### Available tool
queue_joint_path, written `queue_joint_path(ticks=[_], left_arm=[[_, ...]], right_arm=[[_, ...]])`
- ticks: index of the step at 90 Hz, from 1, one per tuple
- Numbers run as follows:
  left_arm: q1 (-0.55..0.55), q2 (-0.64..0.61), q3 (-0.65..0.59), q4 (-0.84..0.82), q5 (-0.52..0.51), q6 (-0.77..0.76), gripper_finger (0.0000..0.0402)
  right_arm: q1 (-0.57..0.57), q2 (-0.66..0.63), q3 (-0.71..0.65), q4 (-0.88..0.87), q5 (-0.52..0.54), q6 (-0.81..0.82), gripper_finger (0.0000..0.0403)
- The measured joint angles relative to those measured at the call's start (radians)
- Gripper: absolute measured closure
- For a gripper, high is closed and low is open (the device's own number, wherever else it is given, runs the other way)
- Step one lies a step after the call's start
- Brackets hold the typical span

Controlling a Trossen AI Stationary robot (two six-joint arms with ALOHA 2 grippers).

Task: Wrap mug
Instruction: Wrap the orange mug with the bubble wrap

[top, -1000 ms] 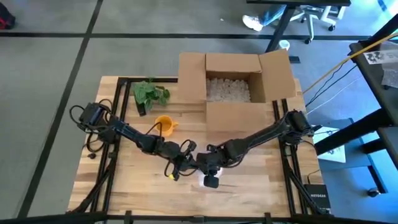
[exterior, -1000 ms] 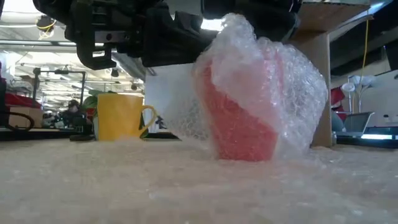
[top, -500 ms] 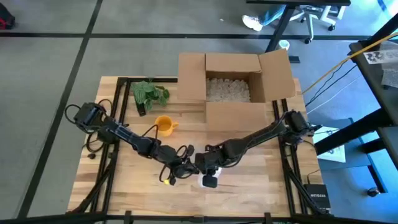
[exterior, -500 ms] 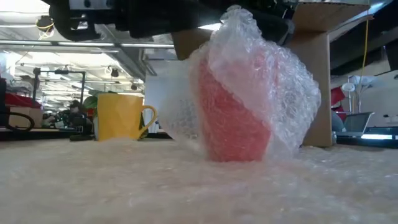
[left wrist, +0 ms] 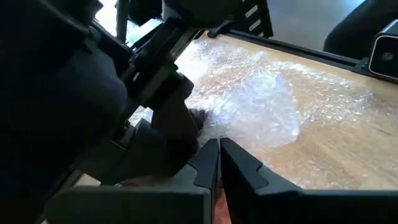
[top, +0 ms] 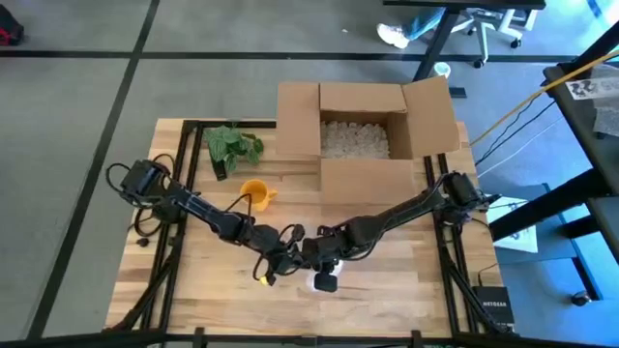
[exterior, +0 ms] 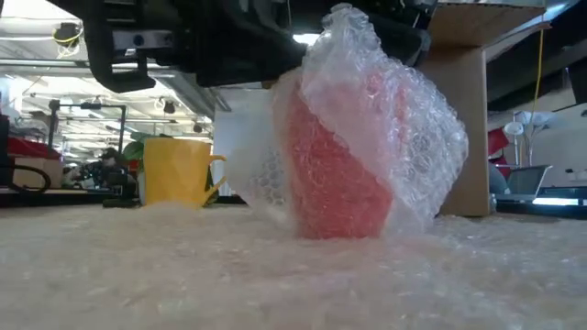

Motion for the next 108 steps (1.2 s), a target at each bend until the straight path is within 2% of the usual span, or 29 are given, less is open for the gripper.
queue_joint_path(ticks=[13,35,53,72,108], left_arm=[[0.008,0.0,0.0,-0.018,0.007,-0.007,0.0402],[0.01,0.001,0.0,-0.024,-0.014,-0.013,0.0402],[0.016,0.002,0.0,-0.026,-0.015,-0.012,0.0402],[0.016,0.002,-0.001,-0.025,-0.014,-0.009,0.0402],[0.02,0.003,-0.002,-0.021,-0.012,-0.006,0.0402]], right_arm=[[0.003,-0.013,0.02,-0.023,0.025,0.001,0.0403],[0.004,-0.081,0.106,-0.183,0.111,-0.012,0.0402],[0.014,-0.111,0.187,-0.265,0.14,-0.022,0.0402],[0.05,-0.113,0.218,-0.257,0.141,-0.025,0.0402],[0.049,-0.113,0.137,-0.123,0.114,-0.021,0.0403]])
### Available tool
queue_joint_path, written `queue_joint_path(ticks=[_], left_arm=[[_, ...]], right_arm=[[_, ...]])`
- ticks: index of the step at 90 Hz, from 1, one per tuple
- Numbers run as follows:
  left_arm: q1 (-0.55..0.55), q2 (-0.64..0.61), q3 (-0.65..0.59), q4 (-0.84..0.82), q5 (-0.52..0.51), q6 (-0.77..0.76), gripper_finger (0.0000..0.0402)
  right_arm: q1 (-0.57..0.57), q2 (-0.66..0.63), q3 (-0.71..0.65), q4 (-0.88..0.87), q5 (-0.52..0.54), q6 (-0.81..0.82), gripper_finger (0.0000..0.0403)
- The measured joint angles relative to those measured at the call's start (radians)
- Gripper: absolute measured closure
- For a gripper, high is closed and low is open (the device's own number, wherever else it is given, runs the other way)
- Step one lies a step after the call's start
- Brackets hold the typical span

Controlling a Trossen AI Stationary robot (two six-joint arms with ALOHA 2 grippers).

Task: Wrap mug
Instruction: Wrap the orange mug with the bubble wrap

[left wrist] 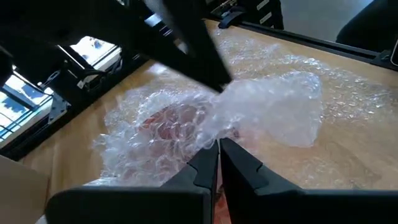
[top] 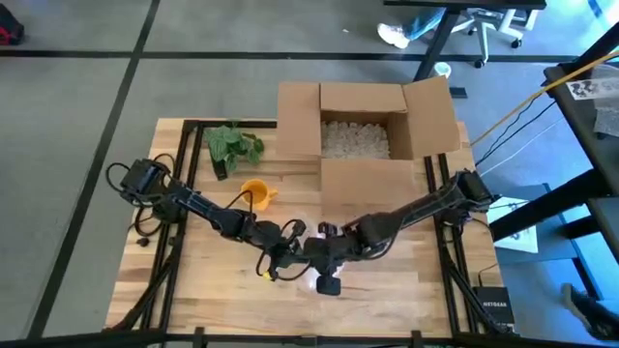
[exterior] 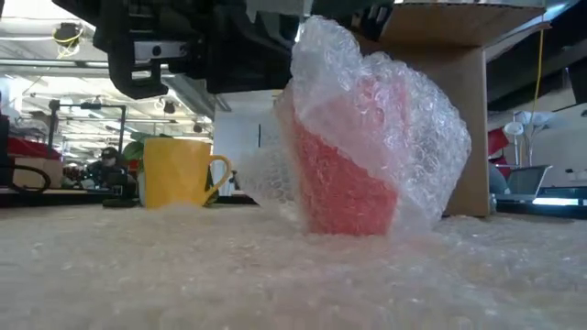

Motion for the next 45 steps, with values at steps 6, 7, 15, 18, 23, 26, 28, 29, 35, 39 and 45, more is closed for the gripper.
queue_joint_path(ticks=[6,7,15,18,23,26,28,29,35,39,45], left_arm=[[0.002,0.0,0.0,0.0,0.003,-0.002,0.0402],[0.002,0.0,0.0,0.0,0.004,-0.002,0.0402],[0.002,0.0,0.0,0.0,0.003,-0.004,0.0402],[0.002,0.0,0.0,0.0,0.003,-0.004,0.0402],[0.002,0.0,0.0,0.0,0.003,-0.004,0.0402],[0.002,0.0,0.0,0.001,0.003,-0.005,0.0402],[0.002,0.0,0.0,0.001,0.003,-0.006,0.0402],[0.002,0.0,0.0,0.0,0.002,-0.007,0.0402],[0.001,0.0,0.0,0.0,0.003,-0.008,0.0402],[0.001,0.0,0.0,-0.001,0.002,-0.011,0.0402],[0.001,0.0,0.0,-0.004,0.001,-0.013,0.0402]], right_arm=[[0.0,0.0,0.0,-0.015,-0.001,0.0,0.0403],[0.0,0.002,0.0,-0.016,-0.001,0.0,0.0403],[0.0,0.016,-0.001,-0.013,-0.005,-0.004,0.0403],[0.0,0.024,-0.002,-0.017,-0.01,-0.007,0.0403],[-0.007,0.04,-0.001,-0.008,-0.018,-0.011,0.0403],[-0.008,0.049,-0.001,-0.019,-0.022,-0.012,0.0403],[-0.01,0.057,-0.001,-0.027,-0.023,-0.012,0.0403],[-0.012,0.062,-0.001,-0.028,-0.024,-0.013,0.0403],[-0.023,0.081,-0.001,-0.022,-0.033,-0.02,0.0403],[-0.03,0.088,0.002,-0.028,-0.037,-0.025,0.0403],[-0.038,0.091,0.003,-0.031,-0.045,-0.035,0.0403]])
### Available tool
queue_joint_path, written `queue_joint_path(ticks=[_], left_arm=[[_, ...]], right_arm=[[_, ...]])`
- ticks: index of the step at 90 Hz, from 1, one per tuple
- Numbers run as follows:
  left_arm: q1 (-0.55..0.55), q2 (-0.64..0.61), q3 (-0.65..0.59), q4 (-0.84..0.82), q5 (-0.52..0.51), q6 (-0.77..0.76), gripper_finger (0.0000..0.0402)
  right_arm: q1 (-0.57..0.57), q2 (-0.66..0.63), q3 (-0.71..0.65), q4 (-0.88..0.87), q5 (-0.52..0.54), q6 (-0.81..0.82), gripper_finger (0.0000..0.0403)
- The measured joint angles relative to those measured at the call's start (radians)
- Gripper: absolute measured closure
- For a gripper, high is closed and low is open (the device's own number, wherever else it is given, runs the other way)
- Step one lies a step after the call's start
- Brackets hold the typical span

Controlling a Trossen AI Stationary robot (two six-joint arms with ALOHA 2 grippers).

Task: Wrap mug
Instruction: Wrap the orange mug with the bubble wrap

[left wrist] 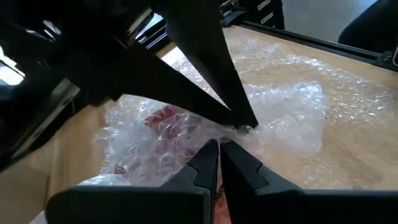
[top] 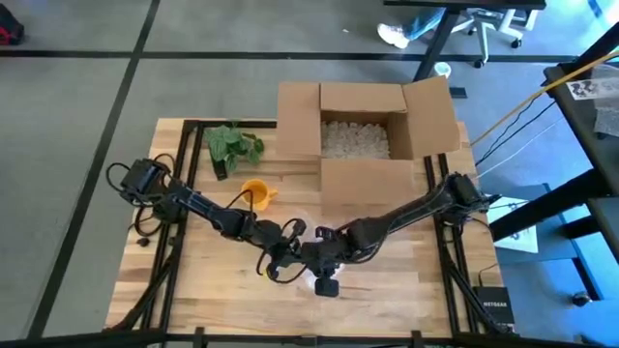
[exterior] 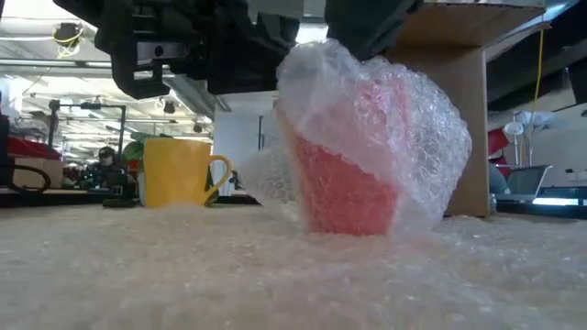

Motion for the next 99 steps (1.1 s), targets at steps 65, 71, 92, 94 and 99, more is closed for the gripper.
queue_joint_path(ticks=[65,71,92,94,99], left_arm=[[0.0,0.0,-0.001,-0.022,0.0,-0.015,0.0402],[-0.001,0.0,-0.001,-0.025,0.002,-0.019,0.0402],[-0.001,0.001,0.0,-0.026,0.001,-0.022,0.0402],[-0.001,0.001,0.0,-0.026,0.0,-0.022,0.0402],[-0.001,0.0,0.0,-0.026,-0.002,-0.022,0.0402]], right_arm=[[-0.041,-0.043,-0.038,-0.056,0.083,-0.018,0.0403],[-0.05,-0.043,-0.066,-0.025,0.065,-0.021,0.0403],[-0.064,-0.048,-0.181,0.154,-0.021,-0.005,0.0403],[-0.064,-0.048,-0.189,0.168,-0.032,-0.005,0.0403],[-0.063,-0.05,-0.207,0.195,-0.055,-0.003,0.0403]])
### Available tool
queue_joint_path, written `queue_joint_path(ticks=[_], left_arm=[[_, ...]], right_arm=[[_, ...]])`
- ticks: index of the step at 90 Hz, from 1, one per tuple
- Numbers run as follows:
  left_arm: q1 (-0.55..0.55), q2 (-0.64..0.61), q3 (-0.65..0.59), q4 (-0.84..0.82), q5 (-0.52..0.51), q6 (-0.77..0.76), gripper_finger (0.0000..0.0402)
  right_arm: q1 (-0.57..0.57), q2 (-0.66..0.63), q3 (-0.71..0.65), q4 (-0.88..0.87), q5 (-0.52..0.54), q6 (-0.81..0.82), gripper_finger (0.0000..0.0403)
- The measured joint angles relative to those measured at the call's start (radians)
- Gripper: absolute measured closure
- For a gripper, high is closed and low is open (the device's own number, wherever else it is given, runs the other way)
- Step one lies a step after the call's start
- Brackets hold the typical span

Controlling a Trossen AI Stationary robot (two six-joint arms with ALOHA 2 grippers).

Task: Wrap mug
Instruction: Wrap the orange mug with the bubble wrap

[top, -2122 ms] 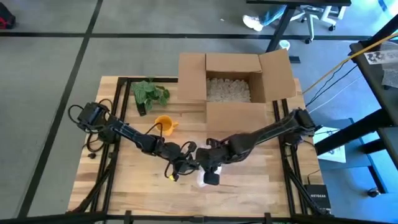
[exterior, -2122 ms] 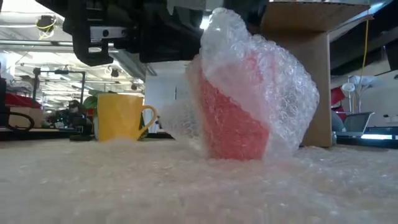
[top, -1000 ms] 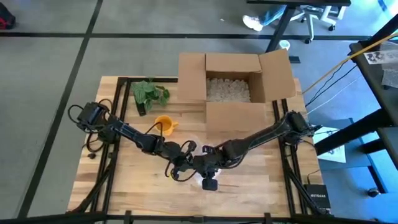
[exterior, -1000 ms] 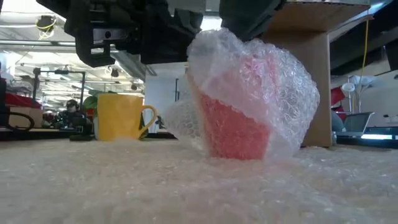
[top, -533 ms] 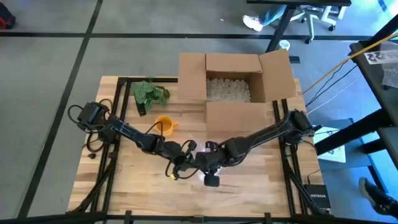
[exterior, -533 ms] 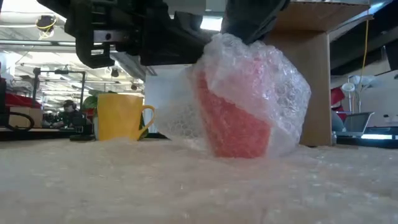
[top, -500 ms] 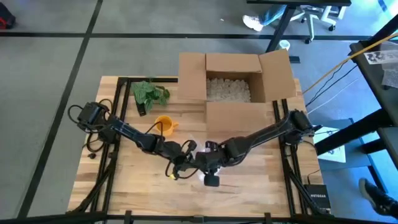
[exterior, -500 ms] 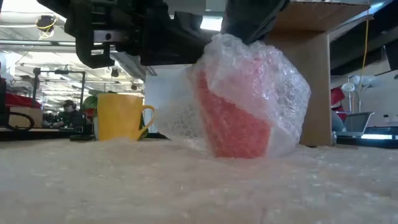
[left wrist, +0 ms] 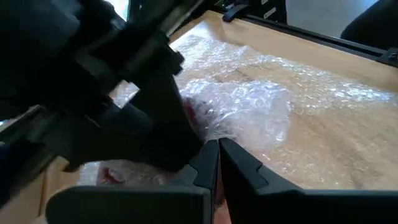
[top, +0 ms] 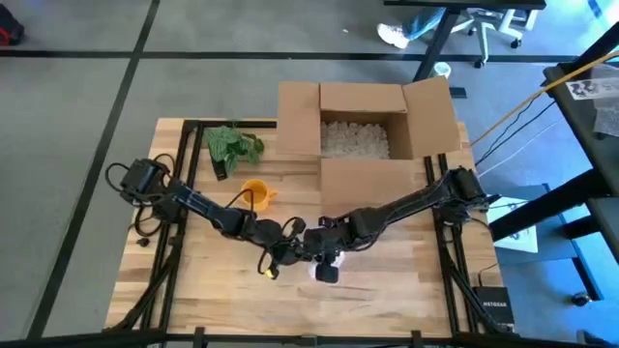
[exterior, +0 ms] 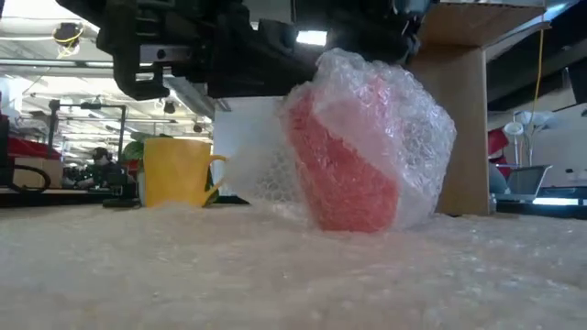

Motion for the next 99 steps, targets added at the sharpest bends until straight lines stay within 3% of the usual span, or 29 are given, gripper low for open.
queue_joint_path(ticks=[40,70,79,99], left_arm=[[-0.011,-0.12,-0.004,-0.156,-0.069,0.021,0.0402],[-0.01,-0.209,-0.005,-0.345,-0.299,0.016,0.0402],[-0.007,-0.245,-0.005,-0.389,-0.323,-0.007,0.04],[0.01,-0.364,-0.003,-0.494,-0.366,-0.115,0.0355]], right_arm=[[0.001,0.006,-0.014,0.039,-0.04,0.009,0.0403],[0.004,0.008,-0.015,0.059,-0.057,0.001,0.0402],[0.004,0.008,-0.015,0.06,-0.057,0.001,0.0402],[0.004,0.008,-0.015,0.059,-0.055,0.0,0.0402]])
